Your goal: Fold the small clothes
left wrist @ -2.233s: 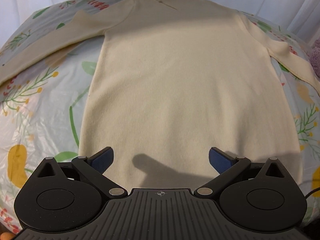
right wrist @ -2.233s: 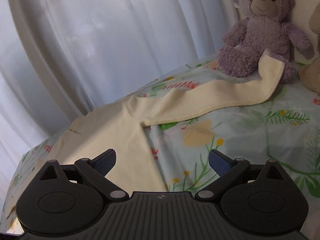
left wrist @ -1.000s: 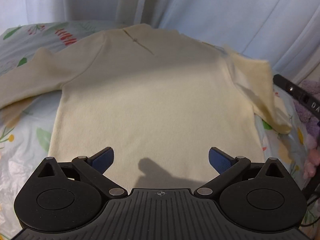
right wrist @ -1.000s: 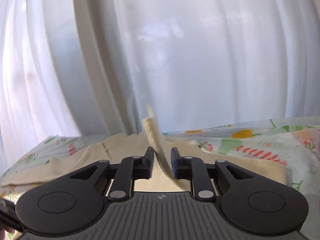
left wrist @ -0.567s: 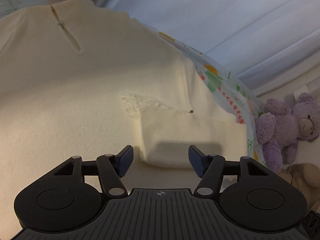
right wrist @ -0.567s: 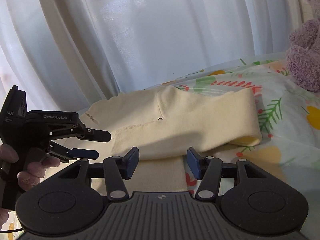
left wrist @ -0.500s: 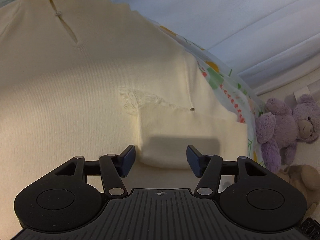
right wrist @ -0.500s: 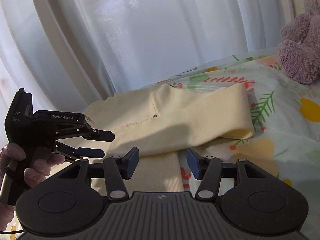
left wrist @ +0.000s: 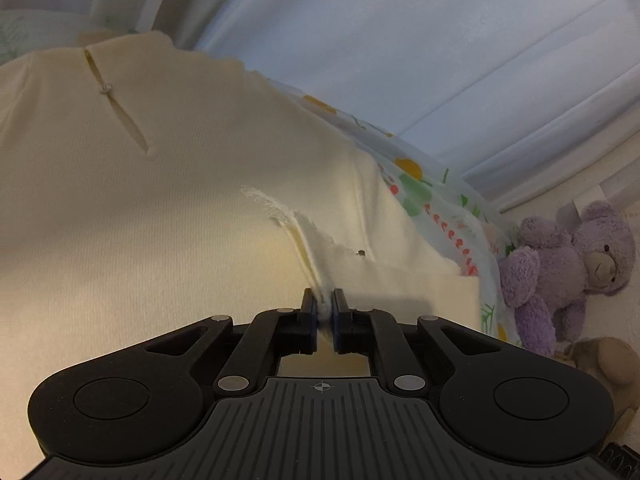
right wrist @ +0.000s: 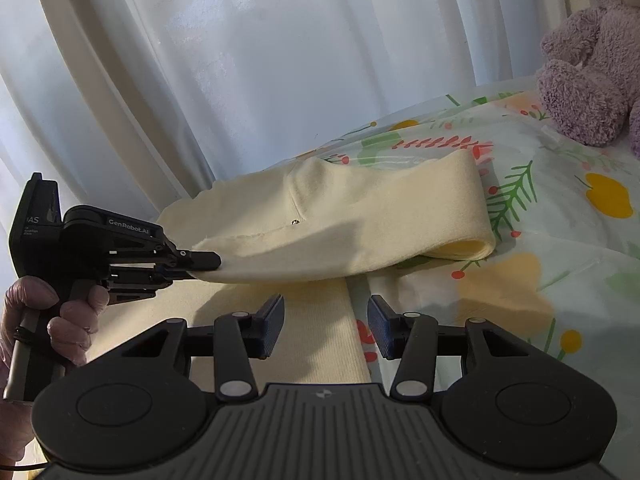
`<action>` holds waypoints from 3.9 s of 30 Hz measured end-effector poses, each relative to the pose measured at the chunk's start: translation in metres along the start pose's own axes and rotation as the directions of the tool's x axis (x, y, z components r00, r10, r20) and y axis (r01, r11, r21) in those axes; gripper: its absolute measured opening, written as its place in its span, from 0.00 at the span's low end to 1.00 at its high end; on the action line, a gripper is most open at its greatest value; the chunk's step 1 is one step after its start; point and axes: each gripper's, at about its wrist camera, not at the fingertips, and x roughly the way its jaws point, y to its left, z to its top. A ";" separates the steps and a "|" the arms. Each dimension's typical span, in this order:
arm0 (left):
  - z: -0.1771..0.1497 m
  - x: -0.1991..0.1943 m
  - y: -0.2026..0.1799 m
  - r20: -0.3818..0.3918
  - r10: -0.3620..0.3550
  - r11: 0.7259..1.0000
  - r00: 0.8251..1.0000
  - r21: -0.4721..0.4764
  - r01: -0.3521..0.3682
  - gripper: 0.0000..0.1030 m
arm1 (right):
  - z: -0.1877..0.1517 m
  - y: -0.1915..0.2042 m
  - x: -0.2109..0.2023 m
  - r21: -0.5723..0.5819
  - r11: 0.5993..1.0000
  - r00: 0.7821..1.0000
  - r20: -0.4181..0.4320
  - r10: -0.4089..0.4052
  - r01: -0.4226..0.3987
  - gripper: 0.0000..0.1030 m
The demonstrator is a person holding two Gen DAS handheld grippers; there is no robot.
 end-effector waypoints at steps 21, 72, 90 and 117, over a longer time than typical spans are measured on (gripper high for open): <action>0.011 -0.028 0.057 0.156 0.267 0.958 0.951 0.067 -0.279 0.08 | 0.019 0.016 0.045 0.000 0.999 0.996 -0.074 0.039 -0.039 0.46; -0.018 -0.044 0.071 0.279 0.395 0.882 0.875 0.151 -0.447 0.22 | 0.044 0.086 0.134 -0.297 0.955 0.996 -0.082 -0.017 -0.008 0.22; -0.017 -0.048 0.078 0.262 0.408 0.892 0.875 0.088 -0.443 0.30 | 0.039 0.094 0.151 -0.395 0.917 0.993 -0.063 -0.097 0.064 0.16; -0.113 -0.213 0.222 0.305 0.586 0.731 0.751 -0.599 -0.328 0.76 | -0.029 0.055 0.049 -0.242 0.970 0.998 -0.045 -0.053 0.040 0.58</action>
